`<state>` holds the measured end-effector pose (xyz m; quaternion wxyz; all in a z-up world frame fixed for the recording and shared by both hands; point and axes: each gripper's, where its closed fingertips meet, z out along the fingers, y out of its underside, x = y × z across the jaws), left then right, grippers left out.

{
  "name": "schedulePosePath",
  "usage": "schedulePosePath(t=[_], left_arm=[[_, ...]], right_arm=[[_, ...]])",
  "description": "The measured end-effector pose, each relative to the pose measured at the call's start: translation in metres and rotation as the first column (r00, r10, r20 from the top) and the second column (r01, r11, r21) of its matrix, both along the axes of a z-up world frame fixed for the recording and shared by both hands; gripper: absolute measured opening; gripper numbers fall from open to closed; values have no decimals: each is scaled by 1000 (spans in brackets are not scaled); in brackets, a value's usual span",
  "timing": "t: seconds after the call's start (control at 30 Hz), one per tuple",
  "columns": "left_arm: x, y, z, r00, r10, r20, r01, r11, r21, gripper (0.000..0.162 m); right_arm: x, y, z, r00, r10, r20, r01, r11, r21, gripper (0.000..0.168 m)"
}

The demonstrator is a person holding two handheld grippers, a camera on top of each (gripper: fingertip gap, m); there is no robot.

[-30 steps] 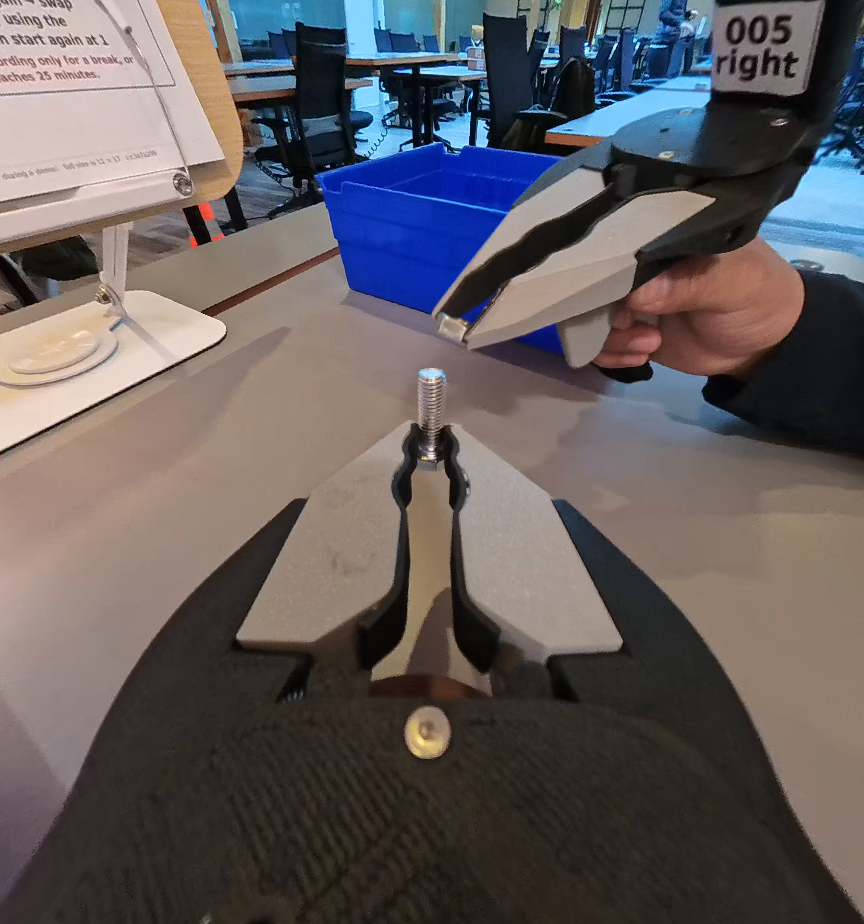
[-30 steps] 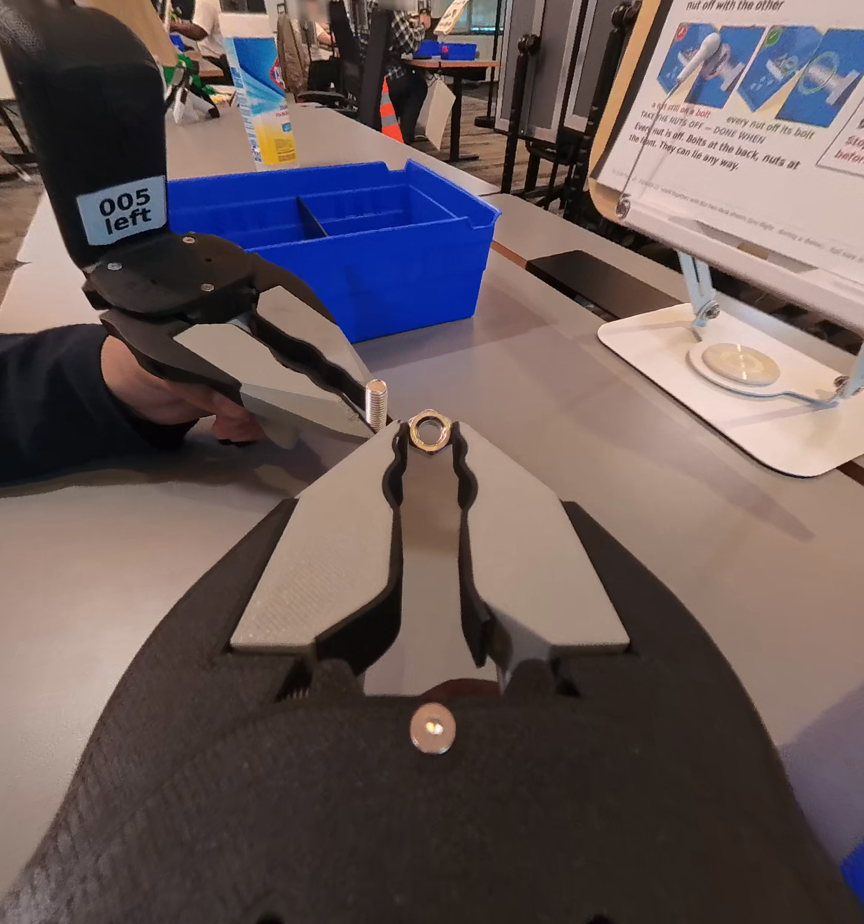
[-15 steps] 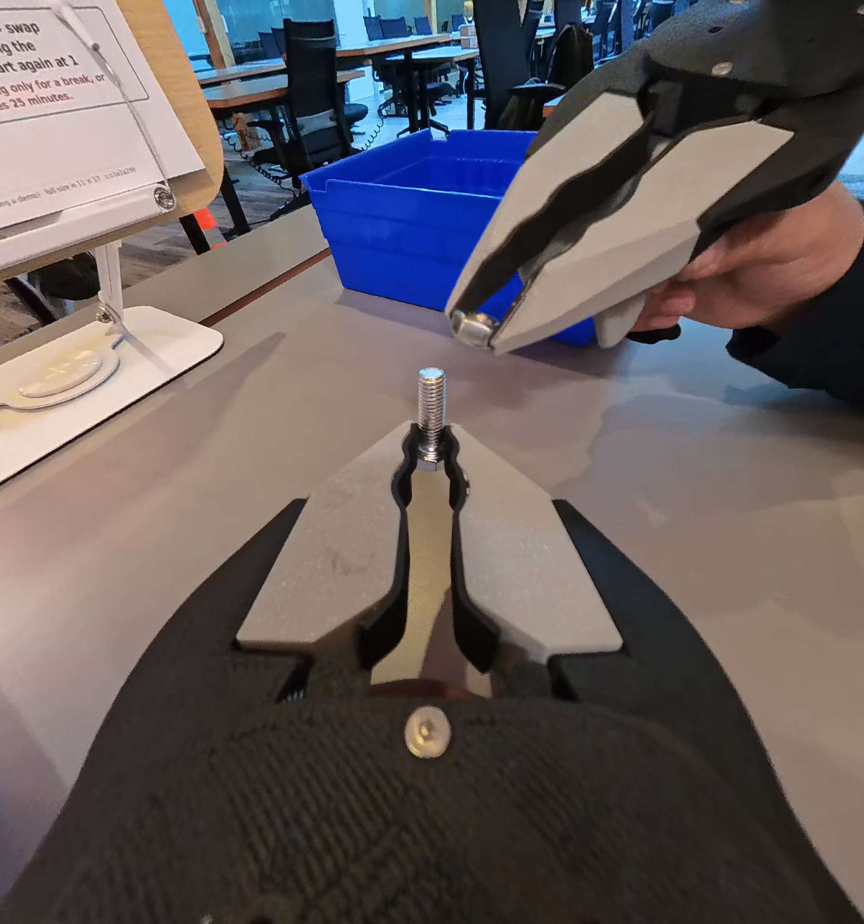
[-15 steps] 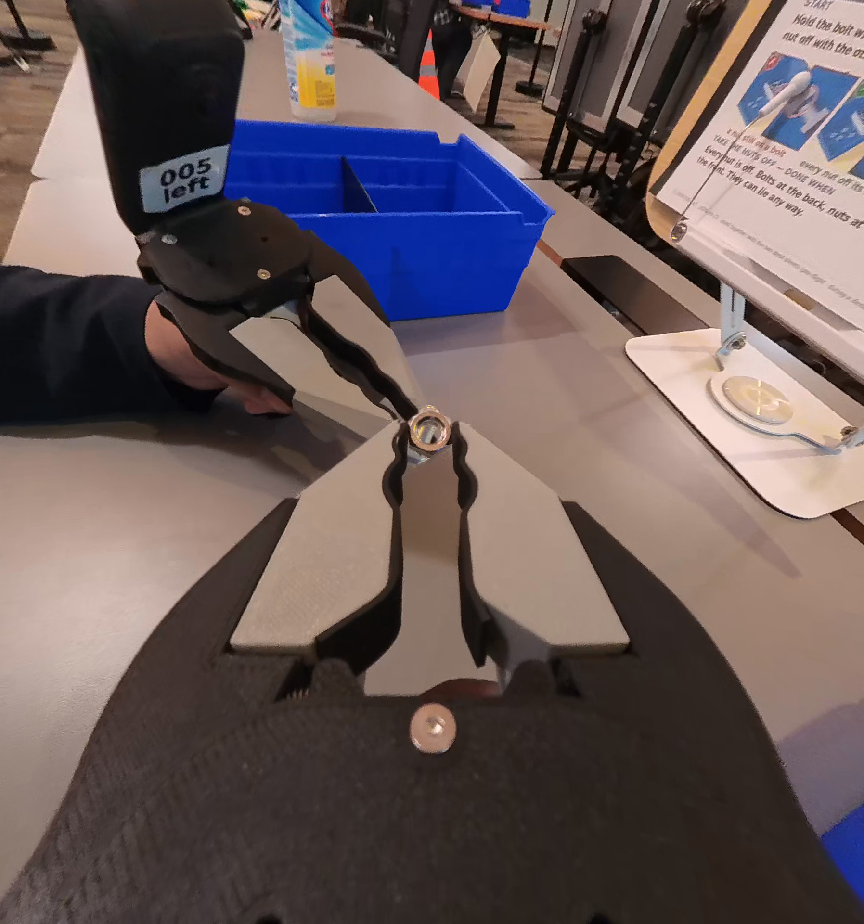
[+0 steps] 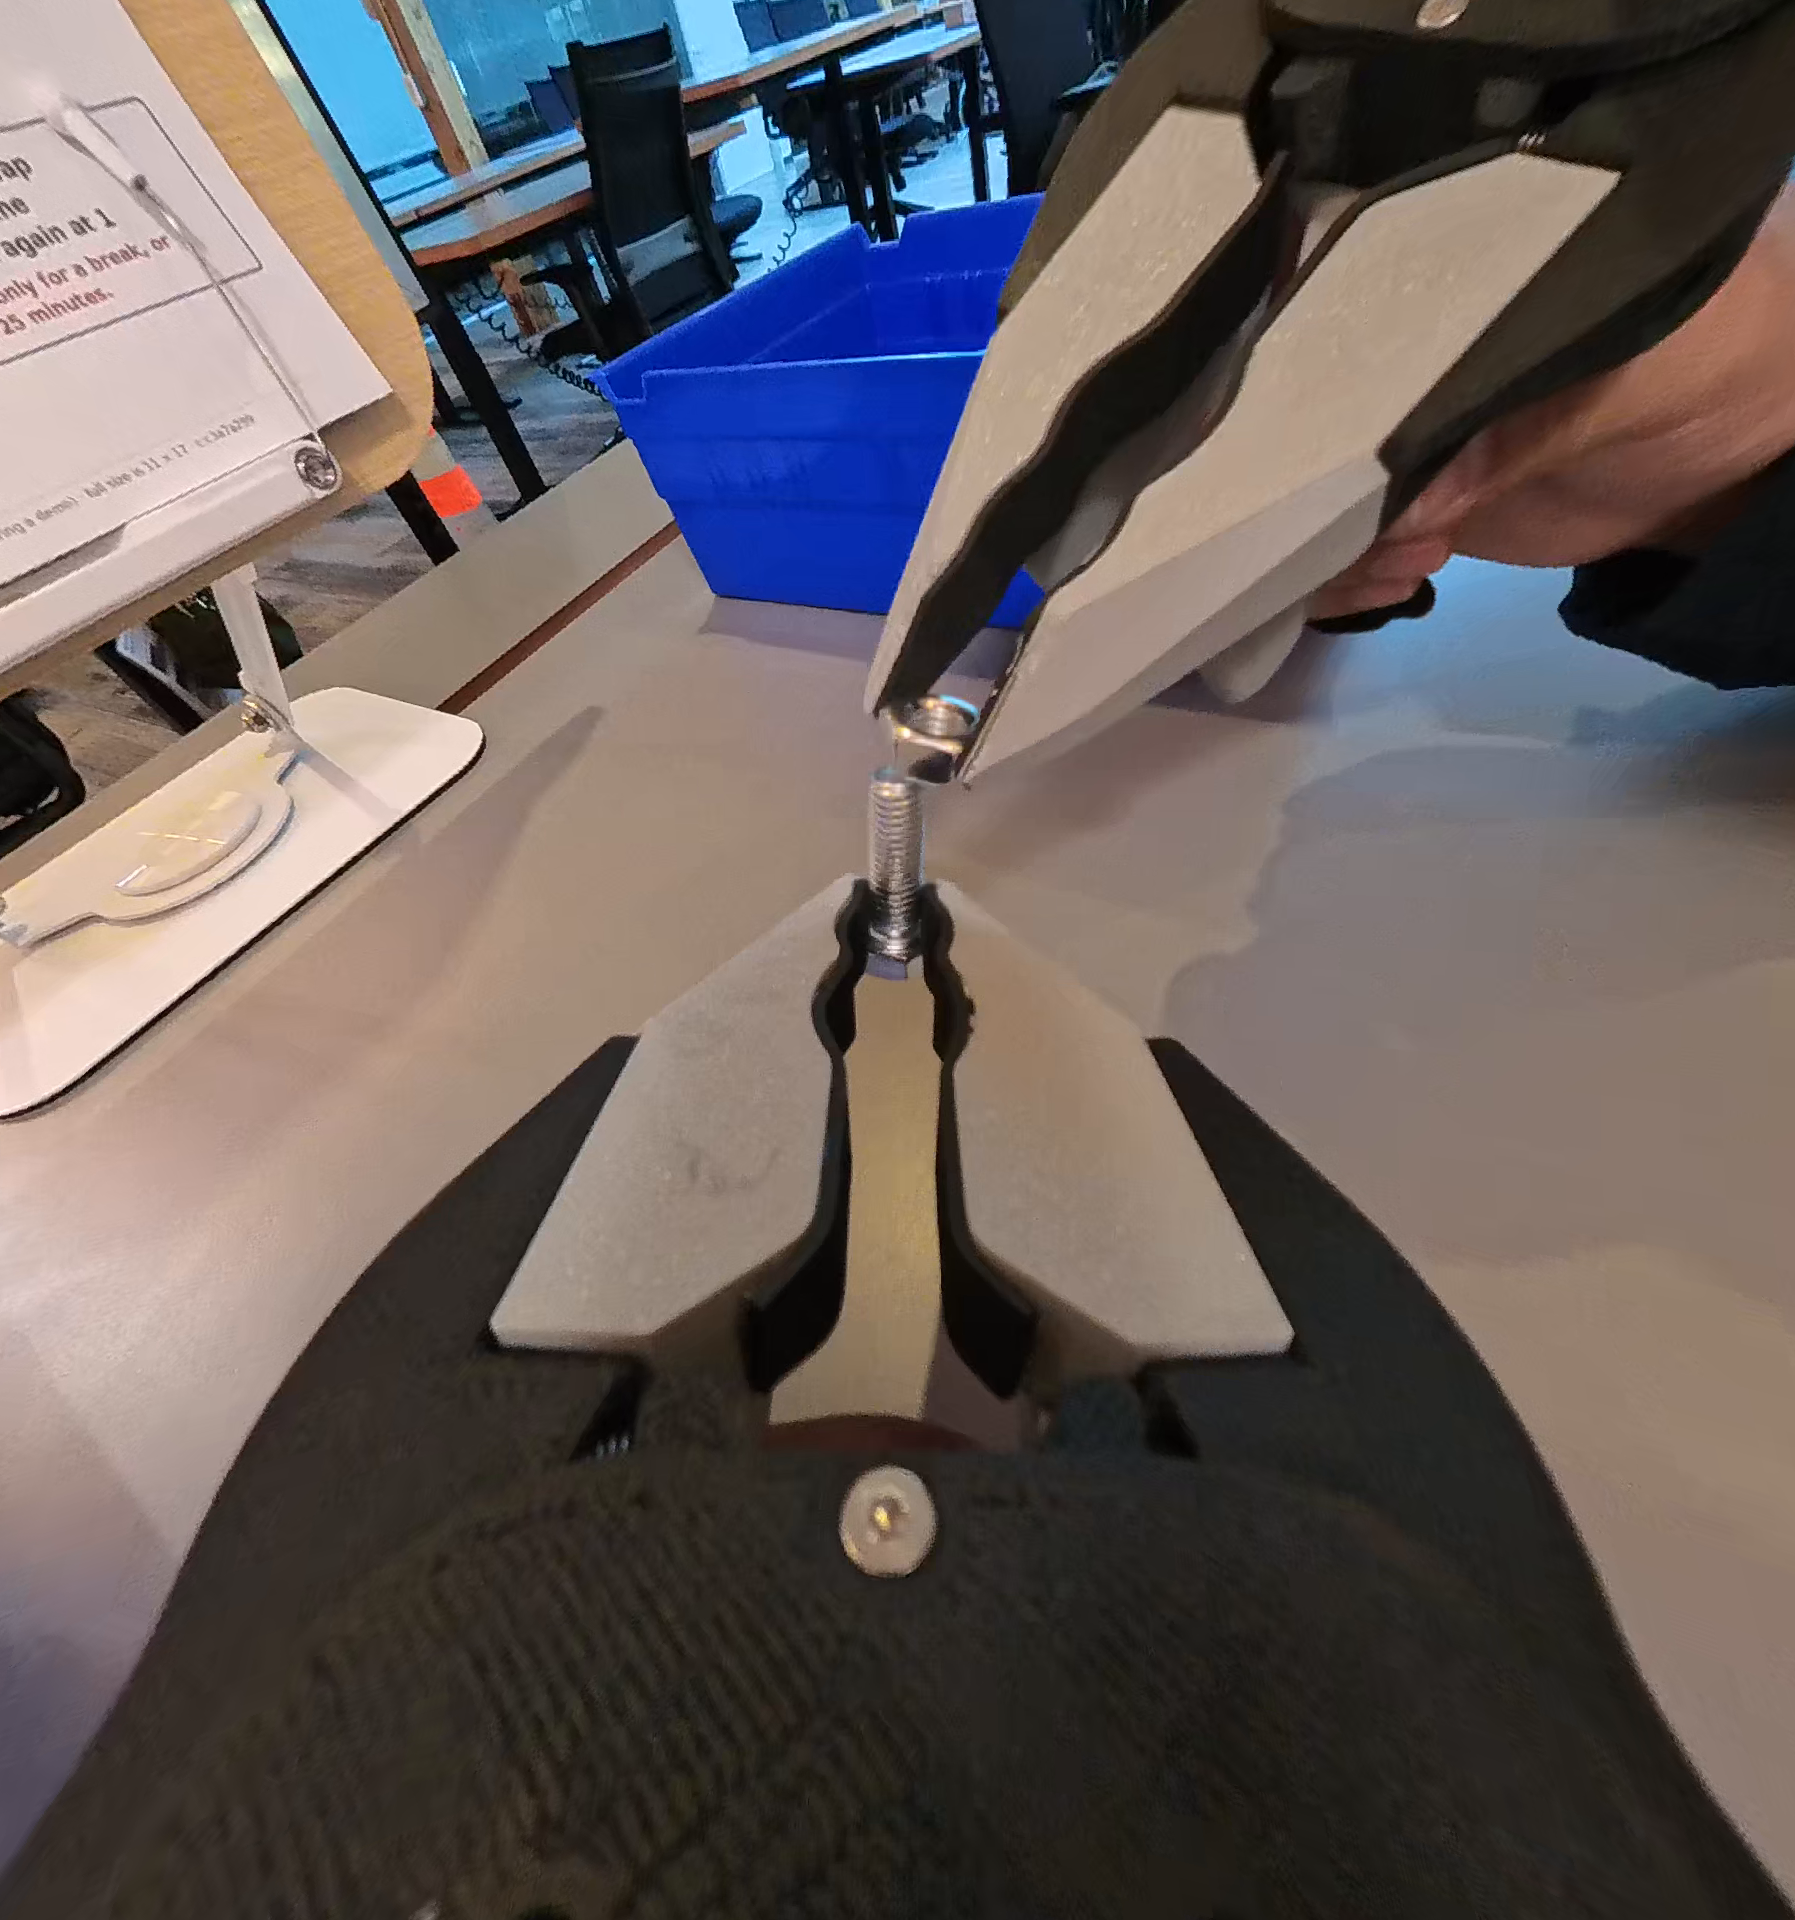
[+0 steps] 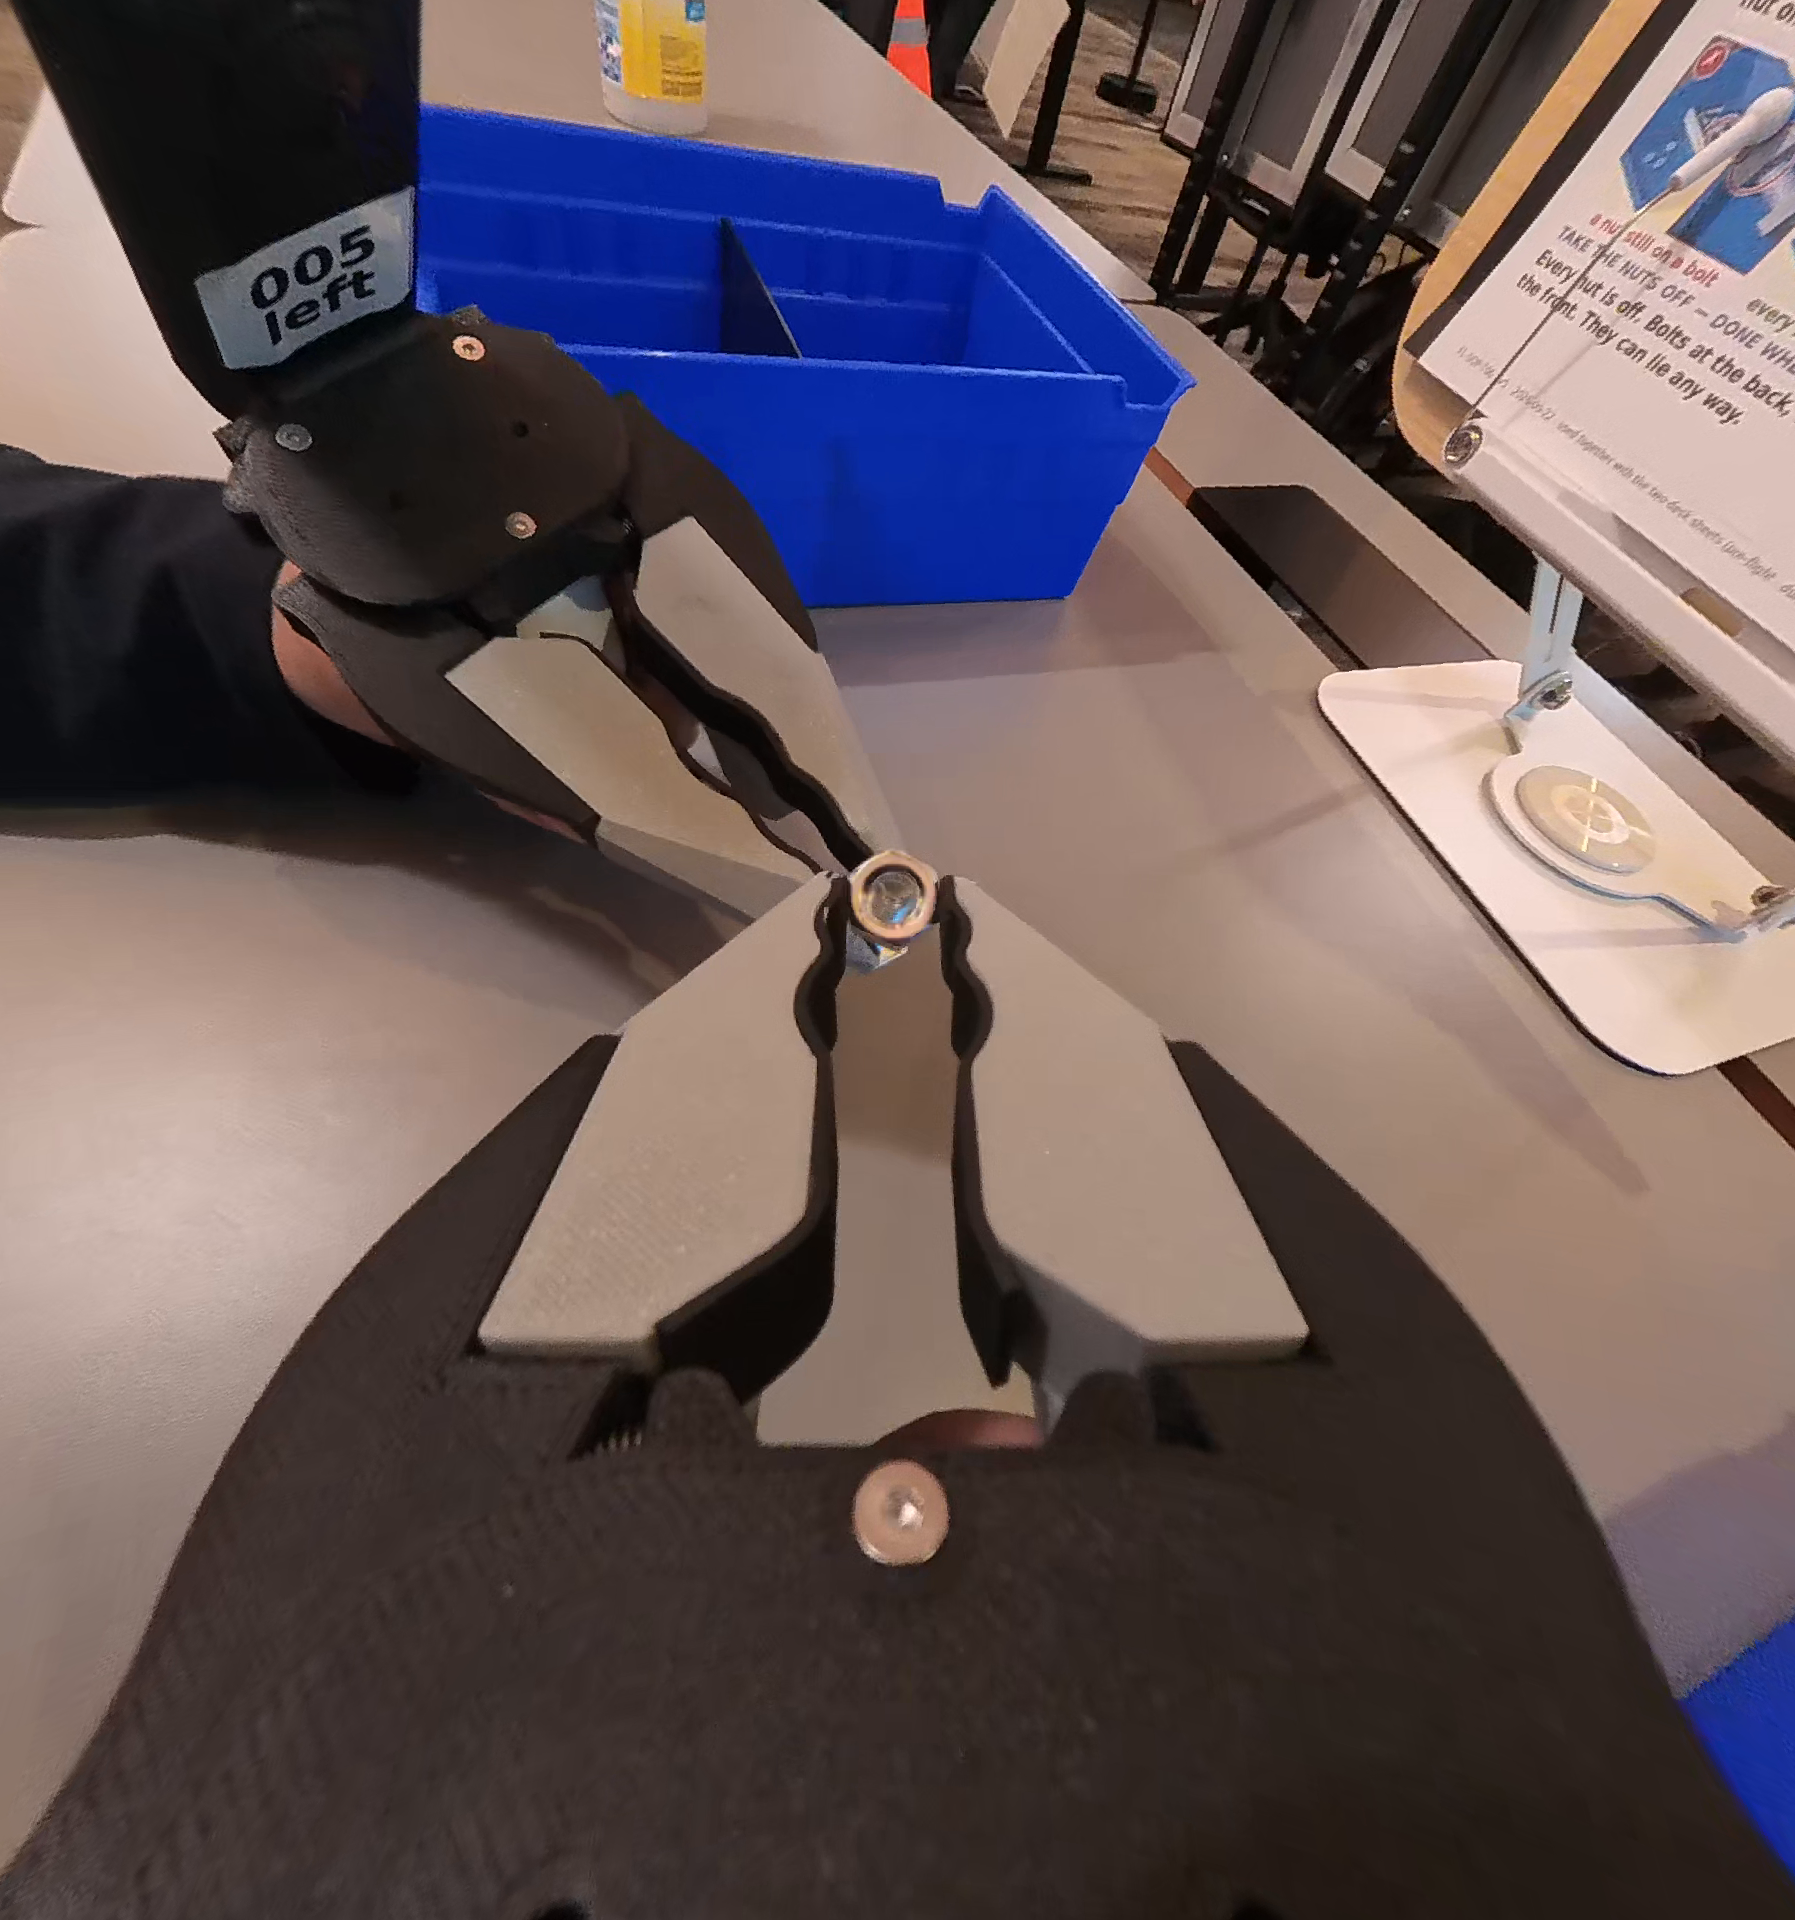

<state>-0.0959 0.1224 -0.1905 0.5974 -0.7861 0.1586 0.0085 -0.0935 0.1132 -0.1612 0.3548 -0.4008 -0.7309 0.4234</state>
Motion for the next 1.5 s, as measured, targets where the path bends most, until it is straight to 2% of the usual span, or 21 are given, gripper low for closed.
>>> schedulePosePath(t=[0.2,0.47,0.83,1.17,1.5], left_arm=[[7,-2,4,999,-35,-6,35,999,23,7],[8,-2,5,999,-32,-40,33,999,25,7],[9,-1,-13,985,-25,-172,15,998,-56,7],[11,-1,-17,978,-40,-205,26,997,-72,7],[11,-1,-25,969,-47,-242,20,994,-111,7]], right_arm=[[1,-2,5,1000,22,-7,-22,998,-60,14],[3,-4,2,999,30,13,-29,998,-54,14],[7,-2,-17,995,23,96,-34,993,110,14],[10,-2,-21,989,51,138,-58,997,52,14],[11,-2,-30,986,42,163,-64,989,131,14]])
